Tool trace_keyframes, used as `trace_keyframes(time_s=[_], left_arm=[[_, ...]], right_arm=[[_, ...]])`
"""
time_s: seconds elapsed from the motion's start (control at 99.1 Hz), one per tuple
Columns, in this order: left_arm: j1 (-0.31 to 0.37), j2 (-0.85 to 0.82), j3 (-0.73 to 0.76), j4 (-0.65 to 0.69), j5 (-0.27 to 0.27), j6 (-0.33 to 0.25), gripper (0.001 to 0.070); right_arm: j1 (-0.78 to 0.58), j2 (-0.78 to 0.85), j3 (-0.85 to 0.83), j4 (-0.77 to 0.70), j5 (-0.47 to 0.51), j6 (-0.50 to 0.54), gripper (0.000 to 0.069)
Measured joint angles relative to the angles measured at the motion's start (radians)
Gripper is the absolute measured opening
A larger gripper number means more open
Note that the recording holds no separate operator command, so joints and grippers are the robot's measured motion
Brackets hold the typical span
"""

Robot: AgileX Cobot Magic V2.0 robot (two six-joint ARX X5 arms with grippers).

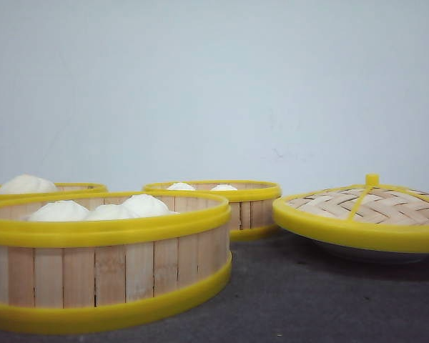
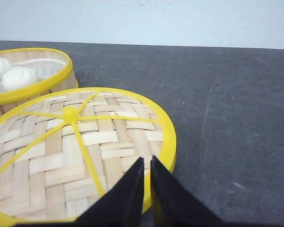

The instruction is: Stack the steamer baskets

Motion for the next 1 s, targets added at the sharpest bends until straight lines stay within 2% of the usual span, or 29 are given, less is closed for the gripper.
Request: trace_keyframes(time_s=[0.454,0.605,0.696,0.807,0.898,0.999], left_arm=[[0.0,0.0,0.0,0.0,-0.018,0.0,0.0015],[0.0,0.0,0.0,0.012,-0.018,-0.005,0.0015],[0.0,0.0,0.001,0.047,-0.018,-0.043,0.0015],[0.0,0.001,0.032,0.031,-0.018,-0.119,0.0015],[0.0,0.01,0.11,0.01,-0.019,-0.17,0.0015],[0.0,0.048,0.231,-0.005,-0.023,-0.19,0.0015]], right_arm=[[0.0,0.0,0.0,0.0,-0.001,0.001,0.0019],[0.0,0.0,0.0,0.002,-0.009,0.038,0.0019],[0.0,0.0,-0.002,0.043,-0.03,0.08,0.0018],[0.0,0.001,0.019,0.087,-0.055,0.156,0.001],[0.0,0.018,0.09,0.085,-0.055,0.227,0.0009],[0.0,0.072,0.217,0.063,-0.055,0.274,0.0009]])
